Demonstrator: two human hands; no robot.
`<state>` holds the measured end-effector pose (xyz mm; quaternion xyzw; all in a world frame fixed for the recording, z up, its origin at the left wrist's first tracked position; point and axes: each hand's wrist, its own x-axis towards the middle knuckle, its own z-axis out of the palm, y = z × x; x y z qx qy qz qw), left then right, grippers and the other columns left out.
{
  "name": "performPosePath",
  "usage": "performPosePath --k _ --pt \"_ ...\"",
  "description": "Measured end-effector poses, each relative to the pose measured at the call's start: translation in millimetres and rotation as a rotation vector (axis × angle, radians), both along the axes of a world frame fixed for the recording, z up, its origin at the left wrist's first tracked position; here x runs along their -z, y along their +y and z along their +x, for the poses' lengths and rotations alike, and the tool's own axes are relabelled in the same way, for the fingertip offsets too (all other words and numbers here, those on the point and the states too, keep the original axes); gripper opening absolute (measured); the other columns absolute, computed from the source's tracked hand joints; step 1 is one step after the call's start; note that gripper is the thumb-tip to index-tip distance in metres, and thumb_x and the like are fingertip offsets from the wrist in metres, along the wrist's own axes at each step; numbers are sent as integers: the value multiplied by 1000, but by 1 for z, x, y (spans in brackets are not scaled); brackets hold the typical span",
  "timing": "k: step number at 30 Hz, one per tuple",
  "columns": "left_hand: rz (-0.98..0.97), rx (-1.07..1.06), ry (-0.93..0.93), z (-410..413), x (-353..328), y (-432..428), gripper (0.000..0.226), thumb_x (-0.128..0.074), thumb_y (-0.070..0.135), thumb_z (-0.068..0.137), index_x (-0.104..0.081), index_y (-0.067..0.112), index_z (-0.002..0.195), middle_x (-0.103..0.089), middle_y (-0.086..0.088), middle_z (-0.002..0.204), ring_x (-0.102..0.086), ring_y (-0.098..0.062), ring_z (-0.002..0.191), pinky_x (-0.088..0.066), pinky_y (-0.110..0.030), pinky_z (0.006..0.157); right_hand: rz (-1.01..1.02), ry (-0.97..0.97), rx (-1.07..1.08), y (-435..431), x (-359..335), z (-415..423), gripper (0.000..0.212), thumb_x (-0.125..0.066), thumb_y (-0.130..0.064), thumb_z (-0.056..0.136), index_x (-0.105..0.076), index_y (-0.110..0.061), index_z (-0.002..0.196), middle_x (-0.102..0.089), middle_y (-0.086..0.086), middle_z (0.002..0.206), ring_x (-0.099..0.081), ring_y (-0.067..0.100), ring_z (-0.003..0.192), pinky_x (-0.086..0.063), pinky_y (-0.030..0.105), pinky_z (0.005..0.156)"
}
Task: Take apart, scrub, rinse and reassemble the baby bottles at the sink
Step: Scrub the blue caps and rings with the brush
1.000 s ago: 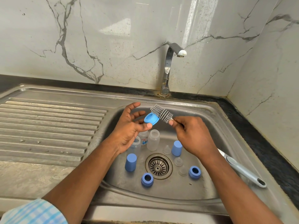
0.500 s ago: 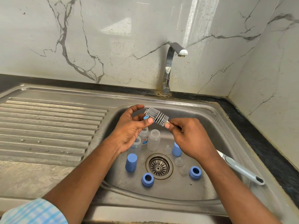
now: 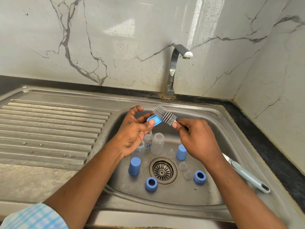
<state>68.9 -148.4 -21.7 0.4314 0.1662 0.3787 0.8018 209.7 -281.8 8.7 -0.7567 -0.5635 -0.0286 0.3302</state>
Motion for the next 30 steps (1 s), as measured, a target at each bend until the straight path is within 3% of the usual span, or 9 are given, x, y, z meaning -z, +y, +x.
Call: performPosePath --k 6,11,14,18,22,26,30 --pt "7 69 -35 3 -1 -5 51 -54 -17 75 -48 21 108 -75 -9 96 -73 -16 91 -58 -23 77 -22 1 62 0 0 2 48 -56 -33 99 -37 -30 55 -37 -5 46 -33 10 45 -22 28 47" --pt "-13 82 -72 2 1 -6 49 -56 -13 74 -50 21 109 -74 -12 101 -72 -19 95 -57 -28 87 -33 13 68 -1 -1 5 45 -56 -33 99 -40 -29 57 -39 -6 48 -35 10 45 -22 27 48" --pt "-99 -11 -131 2 0 -5 46 -63 -5 68 -51 19 106 -66 -13 108 -67 -23 103 -57 -31 89 2 66 29 -4 -2 7 47 -57 -31 98 -40 -29 55 -36 -6 44 -33 11 43 -24 27 48" --pt "-164 -50 -152 2 -2 -4 33 -66 14 72 -58 10 104 -69 -11 107 -72 -18 95 -60 -26 75 35 67 -25 -6 -1 2 43 -57 -33 99 -44 -32 58 -41 -7 45 -35 12 44 -25 26 48" --pt "-145 -39 -40 5 -5 -9 52 -59 30 81 -59 0 123 -71 -13 113 -72 -17 96 -59 -25 74 35 25 -19 -5 1 -1 29 -56 -33 99 -61 -24 72 -42 -8 48 -37 11 46 -27 27 49" --pt "-118 45 -74 5 -6 -13 41 -59 14 81 -62 6 121 -73 -8 112 -71 -16 101 -59 -25 83 35 20 21 -4 -1 -1 36 -56 -35 99 -48 -32 65 -39 -8 47 -36 10 45 -25 27 48" --pt "-45 66 -67 4 -6 -13 49 -60 -3 73 -62 9 121 -74 -5 109 -71 -14 99 -58 -23 81 30 24 14 -5 -3 -2 39 -57 -33 99 -45 -32 62 -40 -8 47 -37 10 45 -26 27 47"
